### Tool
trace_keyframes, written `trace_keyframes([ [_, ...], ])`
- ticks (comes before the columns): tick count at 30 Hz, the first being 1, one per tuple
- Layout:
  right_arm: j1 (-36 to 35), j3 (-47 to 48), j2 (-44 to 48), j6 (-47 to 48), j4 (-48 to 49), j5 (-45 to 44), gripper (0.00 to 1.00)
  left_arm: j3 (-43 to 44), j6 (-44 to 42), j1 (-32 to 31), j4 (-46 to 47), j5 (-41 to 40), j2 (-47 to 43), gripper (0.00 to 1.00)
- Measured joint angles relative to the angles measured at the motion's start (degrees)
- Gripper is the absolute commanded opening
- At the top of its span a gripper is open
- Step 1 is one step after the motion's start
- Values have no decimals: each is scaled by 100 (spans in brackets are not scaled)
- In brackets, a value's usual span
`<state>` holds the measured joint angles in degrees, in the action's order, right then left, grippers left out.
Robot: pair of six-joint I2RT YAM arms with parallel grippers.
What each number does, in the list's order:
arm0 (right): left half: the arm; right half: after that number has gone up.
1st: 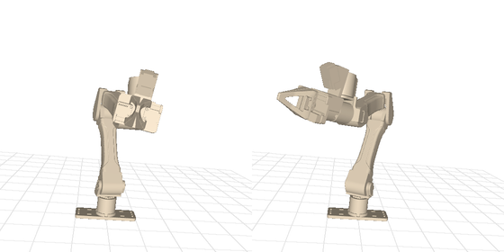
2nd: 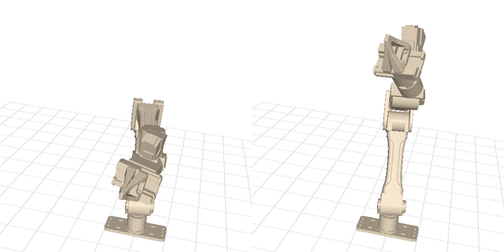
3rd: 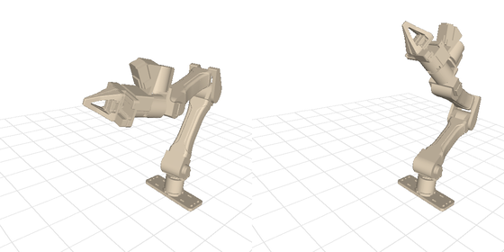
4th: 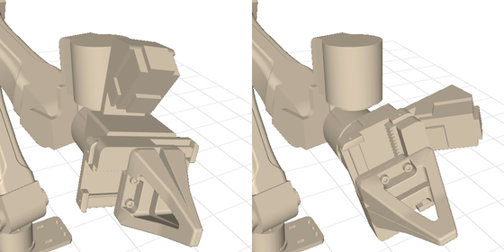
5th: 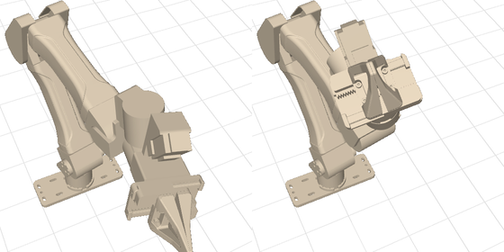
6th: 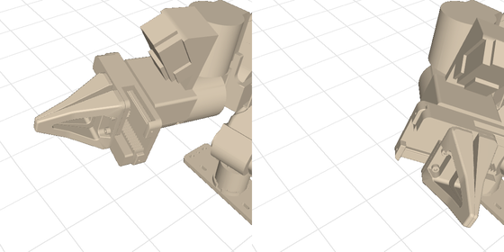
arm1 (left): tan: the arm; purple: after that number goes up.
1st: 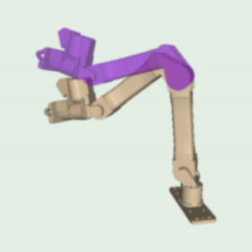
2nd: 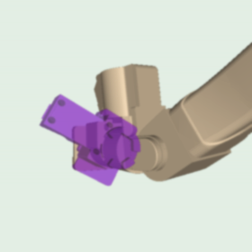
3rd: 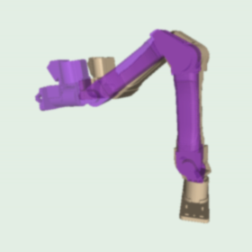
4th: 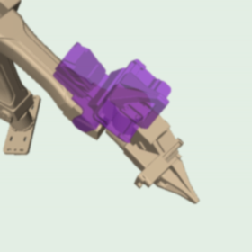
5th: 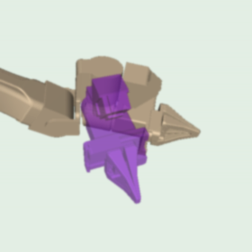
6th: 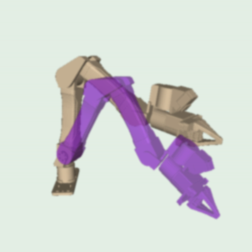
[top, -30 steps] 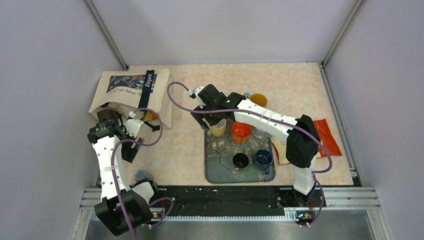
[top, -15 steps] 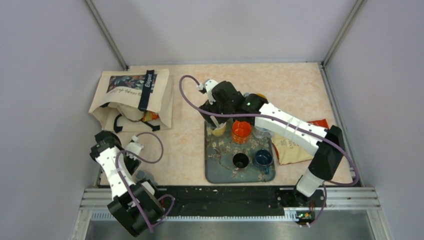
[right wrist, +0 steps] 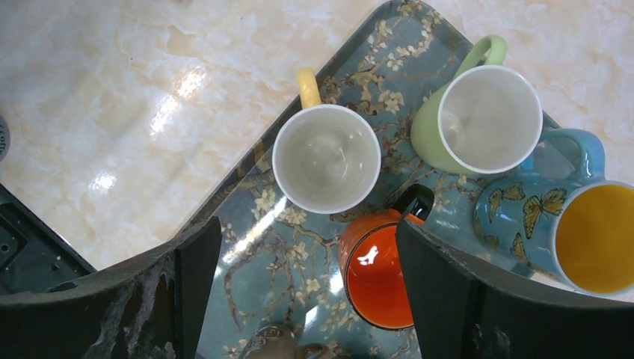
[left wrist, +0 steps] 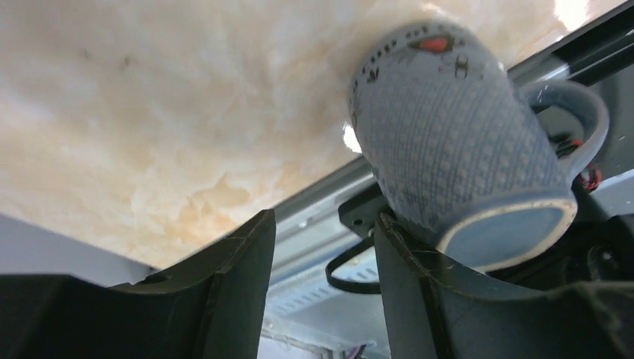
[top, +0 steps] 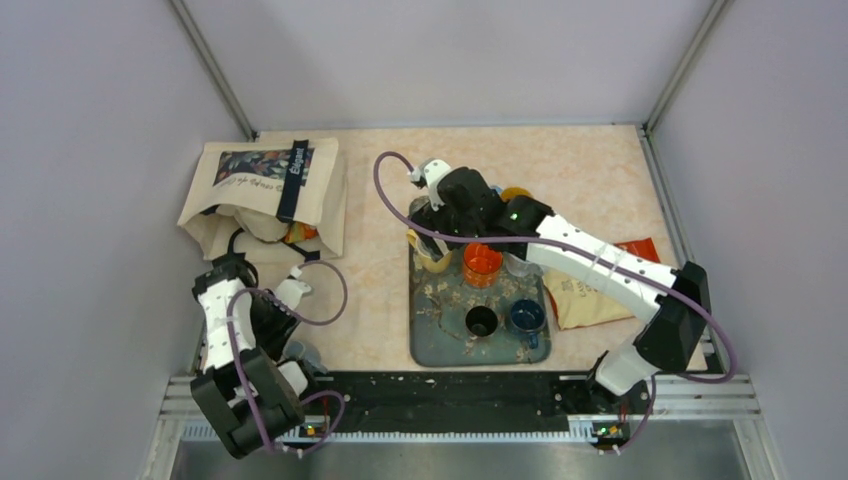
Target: Turn the mug right side up
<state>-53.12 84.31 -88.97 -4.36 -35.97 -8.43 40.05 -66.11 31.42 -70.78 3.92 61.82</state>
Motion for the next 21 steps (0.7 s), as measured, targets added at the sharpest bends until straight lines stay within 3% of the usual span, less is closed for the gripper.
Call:
trace_keyframes([
  [10, 0, -533, 448, -122, 42, -195, 87, 225, 1235, -2041, 382, 695, 516, 56],
  [16, 0, -905, 1010, -175, 39, -341, 88, 730, 1744, -2566, 643, 872, 953, 59],
  [21, 0, -1086, 1305, -170, 42, -350, 88, 1768, 1860, -2745, 629, 951, 955, 69],
])
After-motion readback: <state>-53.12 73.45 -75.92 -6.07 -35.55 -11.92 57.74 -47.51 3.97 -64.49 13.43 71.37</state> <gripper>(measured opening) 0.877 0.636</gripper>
